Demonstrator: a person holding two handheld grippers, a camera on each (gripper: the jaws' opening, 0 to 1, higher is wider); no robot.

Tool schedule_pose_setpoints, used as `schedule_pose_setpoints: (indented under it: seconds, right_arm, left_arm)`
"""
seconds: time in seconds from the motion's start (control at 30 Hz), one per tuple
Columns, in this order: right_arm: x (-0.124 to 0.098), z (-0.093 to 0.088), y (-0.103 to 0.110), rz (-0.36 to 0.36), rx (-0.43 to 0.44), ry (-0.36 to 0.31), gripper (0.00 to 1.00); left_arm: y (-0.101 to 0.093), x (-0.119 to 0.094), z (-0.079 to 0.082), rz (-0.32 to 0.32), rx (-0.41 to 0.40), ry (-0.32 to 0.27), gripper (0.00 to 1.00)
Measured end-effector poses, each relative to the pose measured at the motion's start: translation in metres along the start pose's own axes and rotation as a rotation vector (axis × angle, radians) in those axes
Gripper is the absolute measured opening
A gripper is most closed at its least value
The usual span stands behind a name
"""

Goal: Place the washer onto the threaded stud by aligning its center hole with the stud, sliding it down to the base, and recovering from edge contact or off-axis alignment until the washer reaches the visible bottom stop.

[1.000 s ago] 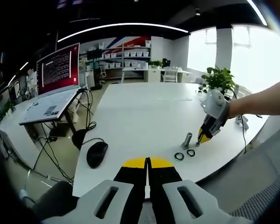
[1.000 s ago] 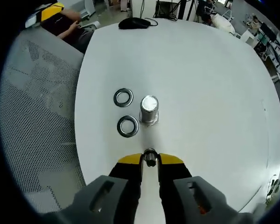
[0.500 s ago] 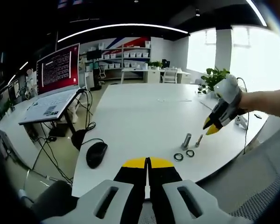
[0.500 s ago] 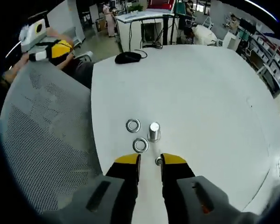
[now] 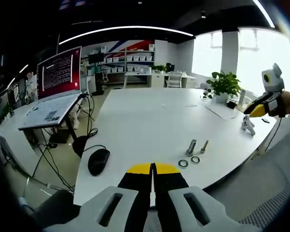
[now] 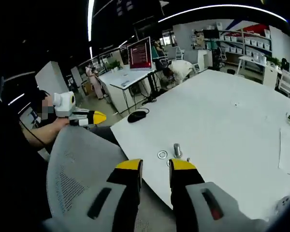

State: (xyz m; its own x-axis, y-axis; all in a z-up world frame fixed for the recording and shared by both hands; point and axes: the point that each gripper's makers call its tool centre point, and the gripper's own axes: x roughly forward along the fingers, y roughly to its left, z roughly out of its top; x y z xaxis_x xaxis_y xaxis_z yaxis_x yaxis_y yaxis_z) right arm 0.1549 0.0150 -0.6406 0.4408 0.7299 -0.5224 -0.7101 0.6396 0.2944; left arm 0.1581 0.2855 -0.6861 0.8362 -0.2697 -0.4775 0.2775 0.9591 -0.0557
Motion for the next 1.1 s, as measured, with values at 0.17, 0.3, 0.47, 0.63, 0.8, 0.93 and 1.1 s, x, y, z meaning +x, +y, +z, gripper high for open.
schedule_pose_setpoints:
  seconds: [0.17, 0.3, 0.47, 0.63, 0.8, 0.93, 1.1]
  right_arm:
    - [-0.021, -0.009, 0.014, -0.045, -0.057, -0.027, 0.35]
    - [-0.033, -0.031, 0.007, -0.125, -0.113, 0.051, 0.35]
    - [-0.041, -0.047, 0.01, -0.158, -0.051, 0.032, 0.35]
    - [-0.044, -0.069, 0.013, -0.215, 0.013, 0.038, 0.35]
    - [-0.045, -0.075, 0.008, -0.314, 0.114, -0.029, 0.35]
    - [-0.036, -0.079, 0.011, -0.322, 0.134, -0.012, 0.33]
    - [-0.027, -0.08, 0.003, -0.408, 0.065, 0.028, 0.33]
  left_arm:
    - [-0.001, 0.0, -0.001, -0.003, 0.003, 0.007, 0.0]
    - [-0.001, 0.0, -0.001, -0.003, 0.002, 0.002, 0.0]
    - [-0.001, 0.0, -0.001, -0.007, 0.005, 0.004, 0.0]
    - [-0.001, -0.001, 0.0, -0.004, 0.002, 0.0, 0.0]
    - [-0.002, -0.001, -0.001, -0.007, 0.006, 0.006, 0.0]
    - [-0.002, -0.001, -0.002, -0.007, 0.005, 0.007, 0.0]
    - [-0.002, -0.001, -0.002, -0.008, 0.006, 0.01, 0.0]
